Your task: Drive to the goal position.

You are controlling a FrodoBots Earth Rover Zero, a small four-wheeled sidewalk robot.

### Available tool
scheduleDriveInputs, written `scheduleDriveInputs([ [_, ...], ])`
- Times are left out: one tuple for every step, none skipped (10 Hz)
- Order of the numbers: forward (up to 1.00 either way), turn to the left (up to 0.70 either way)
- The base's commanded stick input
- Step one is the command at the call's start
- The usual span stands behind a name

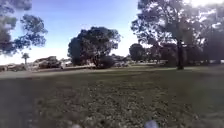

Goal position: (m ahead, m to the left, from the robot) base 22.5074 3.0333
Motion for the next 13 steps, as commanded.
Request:
scheduleDriveInputs([
  [0.70, 0.00],
  [0.70, 0.00],
  [0.70, 0.00],
  [0.70, 0.00],
  [0.70, 0.00],
  [0.70, 0.00],
  [0.70, 0.00],
  [0.70, 0.00],
  [0.70, 0.00],
  [0.70, 0.00],
  [0.70, 0.00],
  [0.70, 0.00],
  [0.70, 0.00],
])
